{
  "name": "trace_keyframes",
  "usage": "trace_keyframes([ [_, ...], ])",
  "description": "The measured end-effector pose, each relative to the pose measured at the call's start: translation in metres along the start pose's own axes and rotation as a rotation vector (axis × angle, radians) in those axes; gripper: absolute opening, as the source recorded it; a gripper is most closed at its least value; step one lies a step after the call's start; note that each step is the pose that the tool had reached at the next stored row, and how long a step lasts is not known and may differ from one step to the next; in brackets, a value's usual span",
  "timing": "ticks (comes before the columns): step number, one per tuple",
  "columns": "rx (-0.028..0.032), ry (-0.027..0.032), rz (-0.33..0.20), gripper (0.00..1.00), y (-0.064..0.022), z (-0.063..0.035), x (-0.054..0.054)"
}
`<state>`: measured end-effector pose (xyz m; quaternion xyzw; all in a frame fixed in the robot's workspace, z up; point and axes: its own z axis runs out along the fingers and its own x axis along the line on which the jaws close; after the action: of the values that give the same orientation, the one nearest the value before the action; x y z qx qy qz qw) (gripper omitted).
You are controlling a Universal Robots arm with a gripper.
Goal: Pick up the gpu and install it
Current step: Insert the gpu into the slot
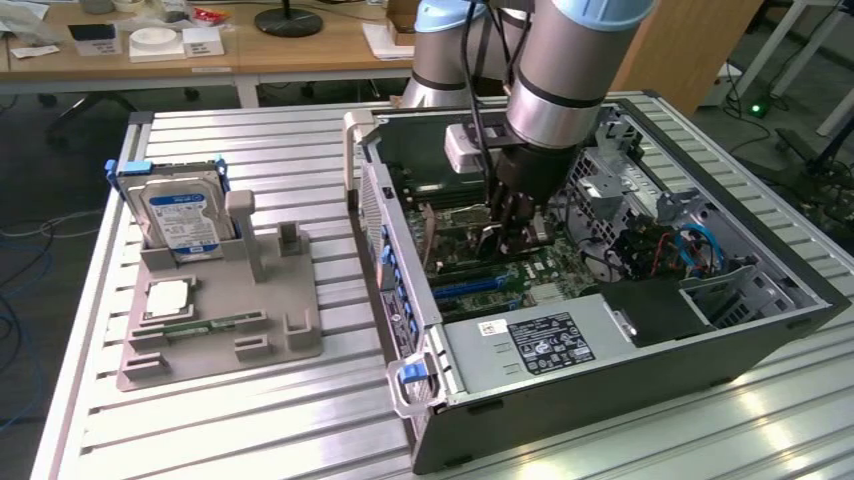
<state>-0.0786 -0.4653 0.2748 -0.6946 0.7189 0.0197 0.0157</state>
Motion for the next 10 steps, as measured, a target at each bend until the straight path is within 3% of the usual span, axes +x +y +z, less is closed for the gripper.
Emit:
trace_keyframes([
  [3, -0.0051, 0.0002, 0.000, 0.28, 0.0007, 0.0038, 0.0004],
  [10, -0.0058, 0.0002, 0.000, 0.28, 0.0007, 0.0090, 0.0045],
])
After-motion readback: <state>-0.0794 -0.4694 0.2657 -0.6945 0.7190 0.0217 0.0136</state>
